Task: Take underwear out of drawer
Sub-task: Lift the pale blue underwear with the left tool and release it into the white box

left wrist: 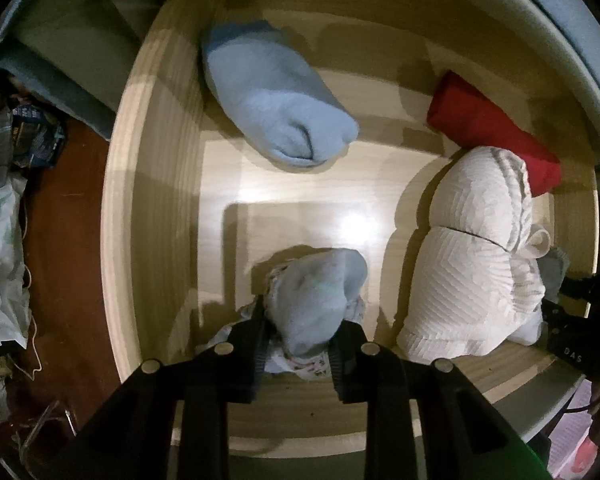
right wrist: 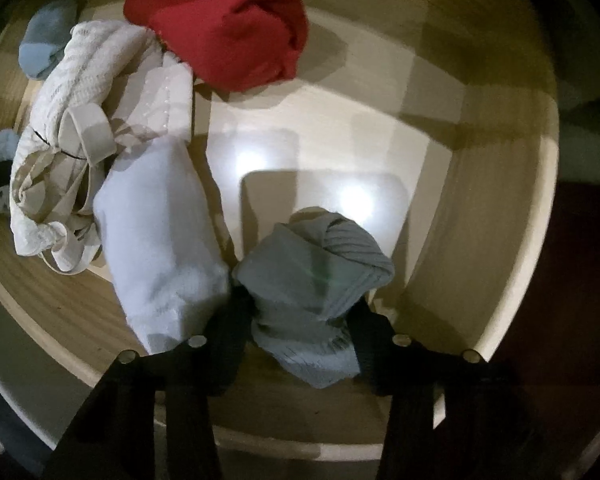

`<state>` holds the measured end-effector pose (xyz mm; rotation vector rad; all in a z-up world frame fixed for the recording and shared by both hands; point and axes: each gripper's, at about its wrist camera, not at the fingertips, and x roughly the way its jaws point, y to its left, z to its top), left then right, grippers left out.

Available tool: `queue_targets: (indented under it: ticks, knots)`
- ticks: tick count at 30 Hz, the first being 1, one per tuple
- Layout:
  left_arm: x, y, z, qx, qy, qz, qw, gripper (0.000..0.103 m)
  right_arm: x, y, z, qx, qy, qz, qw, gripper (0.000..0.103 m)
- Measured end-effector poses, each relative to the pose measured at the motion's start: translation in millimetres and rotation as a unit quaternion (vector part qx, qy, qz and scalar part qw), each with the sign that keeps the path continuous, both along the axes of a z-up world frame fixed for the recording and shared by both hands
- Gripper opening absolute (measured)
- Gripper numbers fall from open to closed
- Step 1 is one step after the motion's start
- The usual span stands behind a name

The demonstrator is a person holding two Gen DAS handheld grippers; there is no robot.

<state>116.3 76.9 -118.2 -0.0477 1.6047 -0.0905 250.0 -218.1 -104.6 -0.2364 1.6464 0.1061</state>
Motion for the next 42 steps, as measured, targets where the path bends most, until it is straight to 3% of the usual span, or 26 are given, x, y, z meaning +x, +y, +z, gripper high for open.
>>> queue_targets:
  ticks: [13, 23, 30, 37, 42]
  knots:
    - [-21.1, 12.3, 47.2, -0.012, -0.043, -0.006, 0.999, 0.025, -13.8, -13.8, 2.5, 0.019, -0.029, -0.032, 0.999, 0.038]
    - [-22.7, 13.2, 132.8, -0.038, -0.117, -0.014, 0.9924, 0.025, -32.0, -22.0, 12.2, 0.014, -0.039, -0.033, 0.999, 0.038]
    - [-14.2, 20.8, 214.8, -0.047, -0.19, -0.017, 0.9805, 0.025, -34.5, -22.0, 12.8, 0.013, -0.041, -0.039, 0.998, 0.038]
    - [4.2, 15.8, 305.4, -0.067, -0.291, -0.021, 0.9543, 0.025, -34.0, -20.9, 10.9, 0.013, -0.042, -0.039, 0.998, 0.038]
    - [30.1, -14.6, 334.1, -0.074, -0.323, -0.043, 0.9426, 0.025, -35.1, -19.6, 10.5, 0.013, -0.043, -0.041, 0.998, 0.038]
